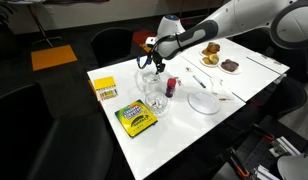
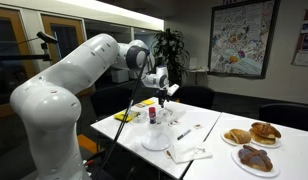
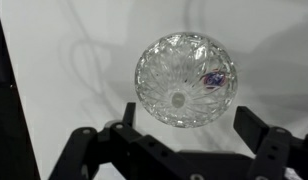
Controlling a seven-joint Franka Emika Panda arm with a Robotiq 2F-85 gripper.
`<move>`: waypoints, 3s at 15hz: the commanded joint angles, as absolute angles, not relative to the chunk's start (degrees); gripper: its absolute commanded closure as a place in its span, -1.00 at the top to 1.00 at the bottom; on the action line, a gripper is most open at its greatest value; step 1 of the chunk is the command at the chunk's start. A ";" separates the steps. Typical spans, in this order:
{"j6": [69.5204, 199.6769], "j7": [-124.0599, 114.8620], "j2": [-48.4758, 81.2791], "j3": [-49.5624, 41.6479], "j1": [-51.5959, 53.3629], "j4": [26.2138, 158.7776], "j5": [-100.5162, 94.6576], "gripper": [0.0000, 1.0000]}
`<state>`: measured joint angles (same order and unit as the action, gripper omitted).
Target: Put the lid on the glass bowl
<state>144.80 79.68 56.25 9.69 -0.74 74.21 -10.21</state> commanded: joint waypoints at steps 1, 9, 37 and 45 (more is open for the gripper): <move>140.29 78.80 59.53 9.77 -0.59 68.16 -8.30 1.00; 135.06 79.19 64.55 10.46 0.08 60.52 -6.76 1.00; 126.86 73.47 69.27 9.32 2.18 50.57 -6.85 -0.92; 128.99 76.48 66.72 11.35 4.90 51.46 -8.61 -0.92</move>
